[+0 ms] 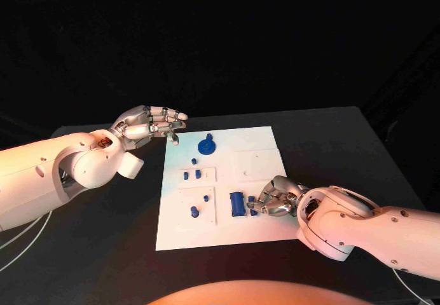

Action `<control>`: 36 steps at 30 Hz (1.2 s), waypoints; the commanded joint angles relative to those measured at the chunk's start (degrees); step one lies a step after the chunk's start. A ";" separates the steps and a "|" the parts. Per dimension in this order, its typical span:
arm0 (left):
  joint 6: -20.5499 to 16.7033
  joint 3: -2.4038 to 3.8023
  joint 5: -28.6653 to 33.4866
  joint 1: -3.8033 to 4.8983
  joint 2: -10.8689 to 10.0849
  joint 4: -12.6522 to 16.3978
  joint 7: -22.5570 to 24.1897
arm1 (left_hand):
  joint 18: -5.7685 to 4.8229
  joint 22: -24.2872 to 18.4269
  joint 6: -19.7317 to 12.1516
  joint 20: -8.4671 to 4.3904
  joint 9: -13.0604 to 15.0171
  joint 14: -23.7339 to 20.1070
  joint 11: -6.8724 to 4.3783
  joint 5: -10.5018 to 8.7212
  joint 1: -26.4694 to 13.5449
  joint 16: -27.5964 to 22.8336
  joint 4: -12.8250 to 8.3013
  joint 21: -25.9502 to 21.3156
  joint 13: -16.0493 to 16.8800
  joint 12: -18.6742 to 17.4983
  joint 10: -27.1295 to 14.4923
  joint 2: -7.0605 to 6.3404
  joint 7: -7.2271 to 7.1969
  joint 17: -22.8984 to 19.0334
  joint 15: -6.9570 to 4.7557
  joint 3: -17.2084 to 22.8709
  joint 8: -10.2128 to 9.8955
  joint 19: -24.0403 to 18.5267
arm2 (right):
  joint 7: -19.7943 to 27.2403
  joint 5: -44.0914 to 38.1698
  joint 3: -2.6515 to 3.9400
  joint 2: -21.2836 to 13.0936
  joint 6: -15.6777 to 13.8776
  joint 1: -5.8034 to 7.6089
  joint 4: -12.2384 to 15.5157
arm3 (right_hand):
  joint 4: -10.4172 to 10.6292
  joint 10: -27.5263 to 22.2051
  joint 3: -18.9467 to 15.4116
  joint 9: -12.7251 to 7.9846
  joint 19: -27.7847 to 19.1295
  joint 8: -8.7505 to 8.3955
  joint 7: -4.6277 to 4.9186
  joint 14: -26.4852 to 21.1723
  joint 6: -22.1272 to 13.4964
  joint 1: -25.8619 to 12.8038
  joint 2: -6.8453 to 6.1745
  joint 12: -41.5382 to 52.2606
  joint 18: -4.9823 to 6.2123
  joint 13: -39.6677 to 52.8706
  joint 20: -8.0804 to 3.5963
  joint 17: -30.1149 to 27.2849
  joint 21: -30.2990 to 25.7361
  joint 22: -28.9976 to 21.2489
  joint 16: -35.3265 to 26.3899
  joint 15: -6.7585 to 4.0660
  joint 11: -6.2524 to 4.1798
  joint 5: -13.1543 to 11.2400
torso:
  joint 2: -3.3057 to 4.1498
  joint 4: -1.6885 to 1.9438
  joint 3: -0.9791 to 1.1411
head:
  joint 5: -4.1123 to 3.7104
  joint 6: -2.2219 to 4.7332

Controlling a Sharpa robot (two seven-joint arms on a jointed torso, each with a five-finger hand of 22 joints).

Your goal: Assemble the parts on the task board

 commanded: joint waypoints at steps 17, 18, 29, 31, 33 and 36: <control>0.84 0.03 0.26 0.03 0.05 0.03 0.06 | 0.86 0.05 -0.49 -0.20 -0.13 -0.48 -0.10 0.21 0.82 0.21 -0.14 -0.01 -0.13 0.30 -0.22 0.08 2.72 -0.10 -0.17 0.58 0.34 0.37 | 3.15 -1.29 -0.03 -1.77 1.04 -0.10 0.15 | -1.12 5.16 -2.16 0.07 5.99 -0.58 0.03 5.98 0.23 4.38 -0.29 -0.14 -0.81 14.05 -0.39 15.08 0.26 15.05 0.19 -0.36 -0.24 -3.19 | -0.05 -0.03 0.00 | 0.05 -0.04; 0.81 0.03 0.26 0.03 0.06 0.01 0.13 | 0.86 0.05 -0.49 -0.20 -0.13 -0.48 -0.10 0.21 0.82 0.21 -0.14 -0.01 -0.13 0.30 -0.22 0.08 2.72 -0.10 -0.17 0.58 0.34 0.37 | 3.96 -1.15 -0.03 -1.98 0.44 -0.10 0.05 | -1.12 5.16 -2.16 0.07 5.99 -0.58 0.03 5.98 0.23 4.38 -0.29 -0.14 -0.81 14.05 -0.39 15.08 0.26 15.05 0.19 -0.36 -0.24 -3.19 | -0.06 -0.02 0.00 | 0.08 -0.04; -1.75 -0.16 2.39 0.01 0.63 -1.33 2.69 | 0.76 -0.21 -0.71 0.04 -0.30 -0.48 -0.02 -0.15 -0.96 0.28 1.00 -0.46 -0.28 0.40 -0.29 -0.81 2.71 -0.14 0.07 -0.21 0.62 0.16 | 28.95 16.42 0.19 -3.39 -7.73 2.21 -5.02 | -0.55 3.17 -4.47 -1.01 4.96 -3.70 2.03 5.35 -3.97 7.56 0.24 -4.78 -0.13 12.25 0.80 12.54 -3.06 14.11 -1.23 1.05 1.50 -3.26 | -0.88 -0.21 -0.64 | -0.05 0.97; -2.69 -0.28 3.17 0.00 0.90 -1.82 3.44 | 0.77 -0.44 -0.67 0.11 -0.30 -0.65 -0.09 -0.22 -1.35 0.25 1.36 -0.83 -0.26 0.59 -0.07 -1.01 2.61 -0.15 0.07 -0.51 0.80 0.07 | 32.90 20.84 0.22 -3.00 -8.16 2.95 -6.88 | -0.74 2.51 -4.53 -1.08 4.34 -4.02 2.28 5.20 -4.37 8.63 0.22 -6.22 0.26 11.69 0.99 11.98 -5.02 13.55 -1.58 1.23 1.71 -3.08 | -1.09 -0.24 -0.78 | -0.11 1.40; -4.25 -0.43 4.37 -0.04 1.36 -2.68 4.60 | 0.77 -1.03 -0.76 0.20 -0.34 -1.65 -0.14 -0.26 -1.42 -0.44 1.69 -1.84 -0.29 0.76 0.14 -1.17 2.53 -0.43 0.09 -0.69 1.05 -0.44 | 38.01 27.53 0.30 -1.95 -8.28 4.00 -10.21 | -0.71 0.43 -4.64 -1.19 2.65 -4.49 2.67 4.60 -5.10 9.79 0.22 -10.62 1.26 9.93 1.29 9.89 -10.14 12.06 -2.89 1.52 2.06 -3.00 | -1.63 -0.32 -1.14 | -0.16 1.59; -6.60 -0.57 6.55 -0.20 2.36 -4.37 6.51 | 0.64 -4.42 -0.74 0.98 -0.39 -6.66 0.00 -0.40 -1.38 -5.84 2.86 -7.64 -0.80 0.45 0.74 -1.45 2.39 -2.93 0.76 -0.90 2.05 -3.37 | 44.09 36.57 0.57 0.47 -7.88 5.19 -16.19 | -1.13 -9.52 -3.84 -1.32 -4.87 -5.51 4.00 -0.45 -7.41 13.43 0.71 -28.65 4.81 2.17 2.25 -2.14 -30.71 5.39 -12.04 2.57 3.26 -2.72 | -2.39 -0.48 -1.59 | 0.03 2.22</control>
